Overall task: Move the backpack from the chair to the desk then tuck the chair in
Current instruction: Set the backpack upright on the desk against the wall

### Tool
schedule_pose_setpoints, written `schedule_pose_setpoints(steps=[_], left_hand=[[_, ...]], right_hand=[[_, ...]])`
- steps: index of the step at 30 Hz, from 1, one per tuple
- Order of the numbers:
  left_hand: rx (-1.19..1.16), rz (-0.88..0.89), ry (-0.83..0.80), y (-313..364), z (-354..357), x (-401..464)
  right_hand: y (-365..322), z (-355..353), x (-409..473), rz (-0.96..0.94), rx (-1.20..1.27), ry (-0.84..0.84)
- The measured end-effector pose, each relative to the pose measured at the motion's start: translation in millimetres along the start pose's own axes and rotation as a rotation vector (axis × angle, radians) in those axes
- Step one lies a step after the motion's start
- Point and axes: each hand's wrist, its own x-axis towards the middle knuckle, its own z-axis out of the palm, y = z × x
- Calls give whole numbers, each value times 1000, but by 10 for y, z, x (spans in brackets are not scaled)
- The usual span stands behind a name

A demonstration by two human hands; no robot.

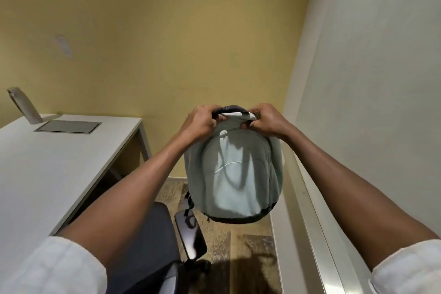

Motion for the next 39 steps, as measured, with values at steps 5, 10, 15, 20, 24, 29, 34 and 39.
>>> schedule_pose_setpoints(steps=[5,10,15,20,24,29,34,39], left_hand=[[27,20,83,-247,-80,496],[1,-84,107,-609,-72,946],[-30,-205,221,-1136,32,1429],[-5,-266,373,-1472,66,1967],[-16,-314,485,-1795,-40,2331],[17,-355,601,-2197,-282,2725],[7,-378,706,-2675,-507,3083],[22,-390,789,-3297,-730,3363]], right_hand=[[26,-59,617,-23,27,87],[172,-18,1328,-13,37,133],[359,77,2117,-67,86,74],[453,156,2976,-139,136,0],[397,251,3624,-206,150,-46],[181,468,4407,-283,182,-57],[-69,786,5118,-332,178,-33],[-341,1190,5772,-404,219,-81]])
